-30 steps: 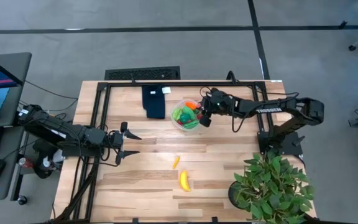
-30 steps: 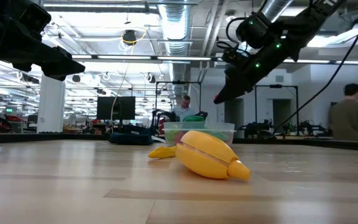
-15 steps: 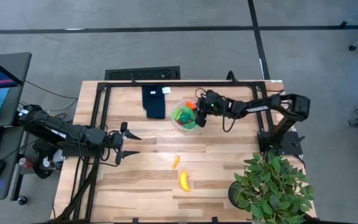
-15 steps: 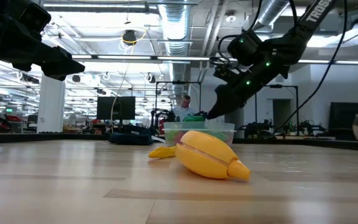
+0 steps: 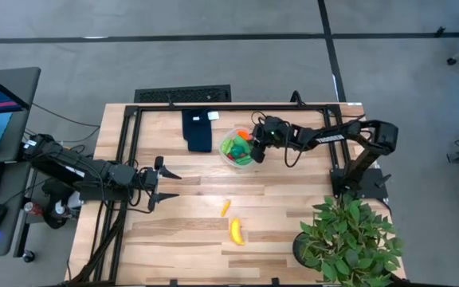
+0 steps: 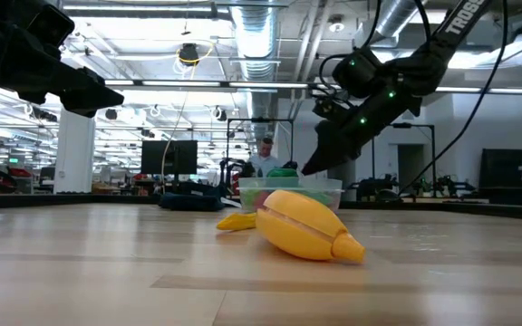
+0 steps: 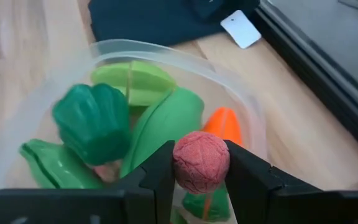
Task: Pick and placing Produce into tupperware
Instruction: Put the pink peach into the transparent container, then put the yellow corn into the transparent container
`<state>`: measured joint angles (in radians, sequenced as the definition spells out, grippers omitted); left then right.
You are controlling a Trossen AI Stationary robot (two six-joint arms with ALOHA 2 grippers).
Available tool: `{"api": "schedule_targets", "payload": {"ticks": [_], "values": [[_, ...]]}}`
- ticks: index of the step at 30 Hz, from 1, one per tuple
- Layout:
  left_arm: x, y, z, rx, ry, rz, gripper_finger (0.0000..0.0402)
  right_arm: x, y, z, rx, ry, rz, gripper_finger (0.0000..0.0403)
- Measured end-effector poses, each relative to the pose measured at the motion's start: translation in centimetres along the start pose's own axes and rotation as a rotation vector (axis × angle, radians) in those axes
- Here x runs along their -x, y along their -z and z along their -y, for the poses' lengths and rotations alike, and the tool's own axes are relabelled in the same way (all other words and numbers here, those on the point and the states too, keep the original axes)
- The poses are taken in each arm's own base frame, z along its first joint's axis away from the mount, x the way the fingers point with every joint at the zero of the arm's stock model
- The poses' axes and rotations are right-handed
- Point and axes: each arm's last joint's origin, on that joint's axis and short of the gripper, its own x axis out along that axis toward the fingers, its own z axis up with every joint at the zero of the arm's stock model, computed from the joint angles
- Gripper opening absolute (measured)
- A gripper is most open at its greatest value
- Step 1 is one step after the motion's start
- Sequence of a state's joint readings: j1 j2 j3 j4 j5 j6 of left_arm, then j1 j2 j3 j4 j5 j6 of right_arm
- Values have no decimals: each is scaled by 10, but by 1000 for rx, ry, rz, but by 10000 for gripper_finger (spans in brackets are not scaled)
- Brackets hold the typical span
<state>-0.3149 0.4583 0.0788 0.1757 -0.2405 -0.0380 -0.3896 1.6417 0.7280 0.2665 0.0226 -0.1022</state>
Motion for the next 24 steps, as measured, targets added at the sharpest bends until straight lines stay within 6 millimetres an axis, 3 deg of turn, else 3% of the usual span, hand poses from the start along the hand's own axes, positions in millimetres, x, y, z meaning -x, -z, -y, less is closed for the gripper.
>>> {"api": "schedule_targets", "payload": {"ticks": [5,16,24], "values": [[0,0,0,1,-1,0,279,0,1,2,-30,5,-6,132],[0,0,0,1,-1,1,279,0,0,0,-2,0,-4,226],[0,-3,0,17,-1,29,279,23,-19,-12,63,-29,93,239]]}}
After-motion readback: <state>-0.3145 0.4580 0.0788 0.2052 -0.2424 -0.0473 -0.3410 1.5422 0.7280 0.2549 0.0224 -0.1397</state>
